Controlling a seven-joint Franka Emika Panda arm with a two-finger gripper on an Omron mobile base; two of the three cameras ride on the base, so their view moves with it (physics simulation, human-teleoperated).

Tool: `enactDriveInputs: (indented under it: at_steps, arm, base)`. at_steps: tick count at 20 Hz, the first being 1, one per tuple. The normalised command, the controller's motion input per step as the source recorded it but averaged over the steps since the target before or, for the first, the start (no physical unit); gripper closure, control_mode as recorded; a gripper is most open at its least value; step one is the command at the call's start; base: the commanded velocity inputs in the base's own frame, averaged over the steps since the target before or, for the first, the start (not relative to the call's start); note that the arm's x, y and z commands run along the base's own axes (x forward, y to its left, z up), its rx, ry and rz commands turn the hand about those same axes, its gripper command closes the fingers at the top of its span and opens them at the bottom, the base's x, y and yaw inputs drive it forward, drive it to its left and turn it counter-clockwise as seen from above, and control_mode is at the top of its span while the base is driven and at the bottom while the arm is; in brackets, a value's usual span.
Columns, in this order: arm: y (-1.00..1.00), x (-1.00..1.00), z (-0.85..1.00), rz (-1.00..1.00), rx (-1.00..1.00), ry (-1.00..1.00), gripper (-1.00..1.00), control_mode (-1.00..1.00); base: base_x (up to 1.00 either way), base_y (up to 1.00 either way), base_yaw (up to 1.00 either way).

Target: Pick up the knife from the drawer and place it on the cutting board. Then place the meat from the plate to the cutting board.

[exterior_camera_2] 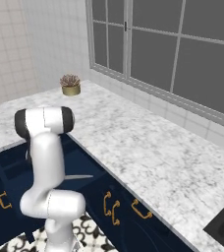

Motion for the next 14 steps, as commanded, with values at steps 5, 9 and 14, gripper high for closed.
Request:
enactDriveInputs:
  at_steps: [5, 9, 14]
  arm:
    - [0.19, 0.14, -0.39, -0.04, -0.04, 0.05, -1.00, -1.00]
    - [0.18, 0.38, -0.10, -0.04, 0.00, 0.07, -1.00, -1.00]
    - [0.16, 0.23, -0.15, -0.02, 0.00, 0.02, -1.00, -1.00]
  base:
    - [0.00, 0.00, 0.00]
    - [0.00, 0.00, 0.00]
    - [0.00, 0.00, 0.00]
